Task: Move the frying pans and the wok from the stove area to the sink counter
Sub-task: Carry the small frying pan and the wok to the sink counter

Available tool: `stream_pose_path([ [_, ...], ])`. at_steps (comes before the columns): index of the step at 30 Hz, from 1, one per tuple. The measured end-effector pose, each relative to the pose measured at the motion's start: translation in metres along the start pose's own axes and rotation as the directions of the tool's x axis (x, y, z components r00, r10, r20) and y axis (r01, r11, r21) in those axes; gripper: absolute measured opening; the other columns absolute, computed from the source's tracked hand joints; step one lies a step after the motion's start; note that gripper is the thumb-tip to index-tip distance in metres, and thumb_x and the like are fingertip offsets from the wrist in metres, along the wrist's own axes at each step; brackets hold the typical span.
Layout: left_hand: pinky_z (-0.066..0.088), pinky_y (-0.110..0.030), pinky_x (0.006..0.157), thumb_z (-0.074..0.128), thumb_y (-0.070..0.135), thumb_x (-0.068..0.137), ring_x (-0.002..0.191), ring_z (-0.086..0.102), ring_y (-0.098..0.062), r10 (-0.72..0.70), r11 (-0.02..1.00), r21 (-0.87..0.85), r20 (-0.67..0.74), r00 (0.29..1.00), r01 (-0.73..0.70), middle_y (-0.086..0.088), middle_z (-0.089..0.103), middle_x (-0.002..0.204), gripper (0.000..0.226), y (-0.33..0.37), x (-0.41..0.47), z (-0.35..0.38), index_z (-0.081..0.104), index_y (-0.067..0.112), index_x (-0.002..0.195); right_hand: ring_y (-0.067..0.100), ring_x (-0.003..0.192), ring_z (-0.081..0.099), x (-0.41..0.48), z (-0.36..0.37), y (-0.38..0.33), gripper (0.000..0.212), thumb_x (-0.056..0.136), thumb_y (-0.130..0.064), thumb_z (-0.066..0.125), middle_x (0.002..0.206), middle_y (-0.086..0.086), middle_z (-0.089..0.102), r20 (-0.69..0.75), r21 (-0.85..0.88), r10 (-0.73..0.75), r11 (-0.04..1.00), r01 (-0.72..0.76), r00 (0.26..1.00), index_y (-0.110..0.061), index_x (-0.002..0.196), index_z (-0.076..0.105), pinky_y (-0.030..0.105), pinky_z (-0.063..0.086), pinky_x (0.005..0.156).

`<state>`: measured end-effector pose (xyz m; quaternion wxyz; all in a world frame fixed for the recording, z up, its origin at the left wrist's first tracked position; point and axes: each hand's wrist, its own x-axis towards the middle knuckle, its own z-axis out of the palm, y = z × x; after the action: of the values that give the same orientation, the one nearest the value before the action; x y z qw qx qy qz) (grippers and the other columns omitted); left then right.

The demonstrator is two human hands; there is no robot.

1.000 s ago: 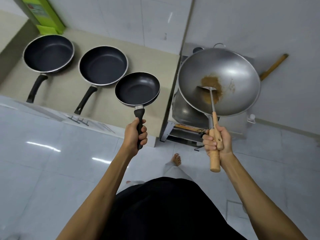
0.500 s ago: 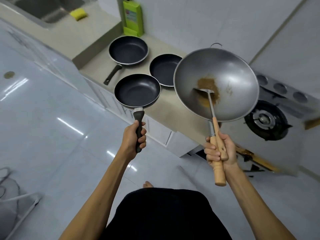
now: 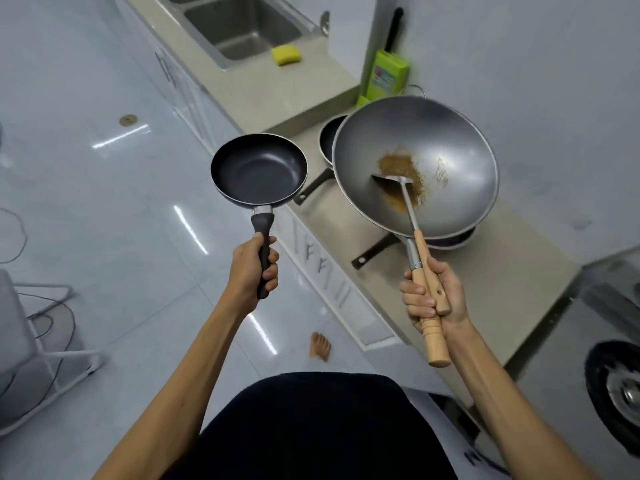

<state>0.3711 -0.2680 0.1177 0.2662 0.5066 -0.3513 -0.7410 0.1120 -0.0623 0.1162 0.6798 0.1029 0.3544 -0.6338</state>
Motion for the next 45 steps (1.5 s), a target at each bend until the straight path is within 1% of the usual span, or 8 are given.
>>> stream_pose_path([
  [8, 0.027, -0.02, 0.035, 0.04, 0.034, 0.103, 0.037, 0.033, -0.01, 0.026, 0.999, -0.035, -0.133, 0.991, -0.03, 0.003, 0.05, 0.059, 0.032, 0.063, 0.07, -0.031, 0.057, 0.008, 0.11, 0.008, 0.03, 0.04, 0.101, 0.07, -0.061, 0.037, 0.084, -0.044, 0.057, 0.054, 0.0, 0.041, -0.034, -0.091, 0.134, 0.986, -0.137, 0.99, -0.008, 0.085, 0.05, 0.018, 0.031, 0.026],
  [16, 0.027, -0.02, 0.035, 0.043, 0.035, 0.099, 0.037, 0.033, -0.01, 0.045, 0.993, -0.097, -0.182, 0.982, -0.064, 0.003, 0.05, 0.059, 0.031, 0.122, 0.146, -0.069, 0.059, 0.008, 0.107, 0.008, 0.032, 0.041, 0.196, 0.142, -0.083, 0.036, 0.086, -0.044, 0.059, 0.056, -0.001, 0.042, -0.004, -0.125, 0.222, 0.967, -0.221, 0.975, -0.009, 0.085, 0.051, 0.018, 0.034, 0.027],
  [22, 0.027, -0.019, 0.034, 0.042, 0.033, 0.1, 0.037, 0.033, -0.01, 0.052, 0.991, -0.11, -0.2, 0.978, -0.076, 0.003, 0.051, 0.058, 0.031, 0.182, 0.215, -0.124, 0.059, 0.007, 0.107, 0.008, 0.03, 0.041, 0.283, 0.215, -0.076, 0.036, 0.083, -0.044, 0.058, 0.055, 0.0, 0.042, -0.013, -0.154, 0.244, 0.958, -0.243, 0.97, -0.009, 0.085, 0.05, 0.018, 0.034, 0.026],
  [28, 0.028, -0.02, 0.034, 0.042, 0.033, 0.101, 0.037, 0.034, -0.009, 0.051, 0.994, -0.085, -0.215, 0.975, -0.07, 0.003, 0.052, 0.058, 0.031, 0.264, 0.272, -0.206, 0.058, 0.008, 0.106, 0.007, 0.031, 0.039, 0.374, 0.313, -0.052, 0.037, 0.083, -0.045, 0.055, 0.055, -0.001, 0.041, -0.012, -0.191, 0.253, 0.949, -0.251, 0.967, -0.009, 0.084, 0.05, 0.016, 0.029, 0.027],
  [32, 0.028, -0.02, 0.035, 0.041, 0.034, 0.1, 0.037, 0.034, -0.009, 0.056, 0.996, -0.057, -0.233, 0.971, -0.071, 0.005, 0.052, 0.057, 0.032, 0.309, 0.305, -0.255, 0.059, 0.008, 0.108, 0.007, 0.031, 0.04, 0.427, 0.368, -0.033, 0.036, 0.082, -0.045, 0.056, 0.056, -0.002, 0.042, 0.015, -0.192, 0.279, 0.943, -0.271, 0.96, -0.009, 0.084, 0.051, 0.016, 0.029, 0.028],
  [38, 0.028, -0.02, 0.034, 0.04, 0.034, 0.101, 0.037, 0.034, -0.009, 0.052, 0.992, -0.099, -0.263, 0.963, -0.081, 0.005, 0.051, 0.057, 0.033, 0.352, 0.352, -0.306, 0.059, 0.008, 0.11, 0.007, 0.03, 0.041, 0.494, 0.431, -0.017, 0.035, 0.083, -0.043, 0.056, 0.054, -0.001, 0.042, -0.002, -0.211, 0.301, 0.932, -0.295, 0.953, -0.009, 0.084, 0.048, 0.017, 0.032, 0.026],
  [43, 0.028, -0.021, 0.033, 0.04, 0.033, 0.103, 0.037, 0.034, -0.008, 0.041, 0.983, -0.163, -0.27, 0.962, -0.088, 0.004, 0.051, 0.056, 0.032, 0.389, 0.403, -0.336, 0.058, 0.007, 0.108, 0.007, 0.029, 0.041, 0.552, 0.477, -0.018, 0.036, 0.08, -0.043, 0.055, 0.052, 0.0, 0.042, -0.002, -0.259, 0.316, 0.916, -0.306, 0.949, -0.009, 0.083, 0.046, 0.016, 0.029, 0.026],
  [45, 0.028, -0.02, 0.033, 0.04, 0.033, 0.103, 0.036, 0.034, -0.008, 0.042, 0.983, -0.163, -0.266, 0.963, -0.088, 0.004, 0.051, 0.056, 0.032, 0.406, 0.43, -0.349, 0.058, 0.007, 0.109, 0.007, 0.029, 0.04, 0.582, 0.495, -0.02, 0.036, 0.081, -0.043, 0.054, 0.052, 0.0, 0.042, 0.004, -0.265, 0.316, 0.915, -0.303, 0.949, -0.008, 0.084, 0.046, 0.016, 0.028, 0.026],
])
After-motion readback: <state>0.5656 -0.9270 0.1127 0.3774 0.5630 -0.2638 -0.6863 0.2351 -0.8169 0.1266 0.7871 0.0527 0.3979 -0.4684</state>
